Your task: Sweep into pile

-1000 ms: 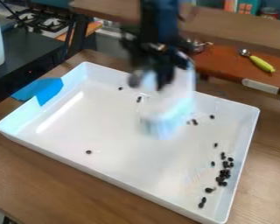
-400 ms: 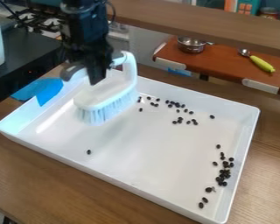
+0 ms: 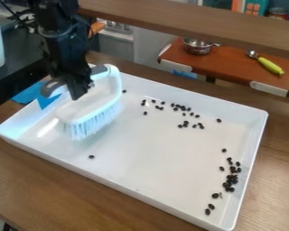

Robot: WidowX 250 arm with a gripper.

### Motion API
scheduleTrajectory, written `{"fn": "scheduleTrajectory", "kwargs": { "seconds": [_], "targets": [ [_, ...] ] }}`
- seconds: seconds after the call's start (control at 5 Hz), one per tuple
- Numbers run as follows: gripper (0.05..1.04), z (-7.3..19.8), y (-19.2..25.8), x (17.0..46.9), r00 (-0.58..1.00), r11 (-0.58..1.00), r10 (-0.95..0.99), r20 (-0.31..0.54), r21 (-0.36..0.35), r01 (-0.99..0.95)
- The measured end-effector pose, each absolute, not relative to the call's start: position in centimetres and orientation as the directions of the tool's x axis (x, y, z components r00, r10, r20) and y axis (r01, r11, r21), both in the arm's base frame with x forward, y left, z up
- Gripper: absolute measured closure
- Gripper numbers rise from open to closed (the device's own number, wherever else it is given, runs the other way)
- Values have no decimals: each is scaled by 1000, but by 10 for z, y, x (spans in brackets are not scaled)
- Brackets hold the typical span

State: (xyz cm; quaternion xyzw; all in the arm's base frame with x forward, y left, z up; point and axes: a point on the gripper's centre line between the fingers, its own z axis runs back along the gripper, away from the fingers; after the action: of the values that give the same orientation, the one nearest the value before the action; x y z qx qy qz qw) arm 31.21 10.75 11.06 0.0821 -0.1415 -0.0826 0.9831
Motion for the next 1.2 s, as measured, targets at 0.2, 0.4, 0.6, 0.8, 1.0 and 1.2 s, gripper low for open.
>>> {"fn": "scheduleTrajectory", "kwargs": {
  "seconds": [0.2, 0.4, 0.6, 0.8, 1.0, 1.2],
  "targets": [
    [585, 100, 110, 308, 943, 965, -201, 266, 218, 145],
    [585, 92, 110, 301, 946, 961, -205, 252, 237, 145],
    [585, 89, 95, 295, 938, 950, -234, 254, 263, 166],
    [585, 88, 81, 289, 929, 942, -260, 262, 279, 184],
    [585, 84, 61, 286, 925, 942, -259, 277, 286, 178],
    [585, 81, 39, 286, 924, 941, -259, 280, 289, 176]
  ]
}}
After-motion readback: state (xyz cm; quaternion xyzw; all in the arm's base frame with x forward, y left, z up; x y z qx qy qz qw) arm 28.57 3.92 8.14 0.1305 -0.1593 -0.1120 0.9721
